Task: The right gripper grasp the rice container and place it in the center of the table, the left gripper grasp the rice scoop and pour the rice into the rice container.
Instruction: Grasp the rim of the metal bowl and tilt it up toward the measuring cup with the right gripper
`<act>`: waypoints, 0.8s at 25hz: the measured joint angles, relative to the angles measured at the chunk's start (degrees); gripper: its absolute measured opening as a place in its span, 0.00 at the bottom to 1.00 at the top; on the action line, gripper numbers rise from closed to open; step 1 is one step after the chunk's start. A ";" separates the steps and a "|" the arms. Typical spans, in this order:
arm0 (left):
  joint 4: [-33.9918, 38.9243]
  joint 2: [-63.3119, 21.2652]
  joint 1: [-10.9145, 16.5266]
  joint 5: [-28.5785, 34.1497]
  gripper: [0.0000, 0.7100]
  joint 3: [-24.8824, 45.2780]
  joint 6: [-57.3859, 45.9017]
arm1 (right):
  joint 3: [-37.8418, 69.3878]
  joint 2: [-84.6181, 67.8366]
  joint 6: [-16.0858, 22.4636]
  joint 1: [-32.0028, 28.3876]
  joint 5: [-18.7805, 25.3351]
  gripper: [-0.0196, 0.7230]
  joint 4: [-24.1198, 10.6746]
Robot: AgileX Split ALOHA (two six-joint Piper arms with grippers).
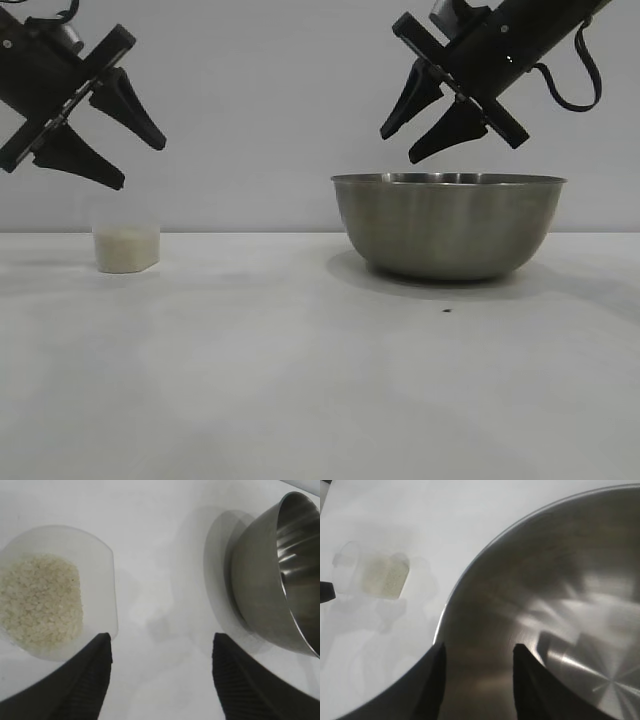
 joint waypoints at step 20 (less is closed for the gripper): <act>0.00 -1.93 0.00 1.96 0.55 0.00 0.00 | -5.47 -2.53 7.52 -0.78 6.81 0.38 -6.46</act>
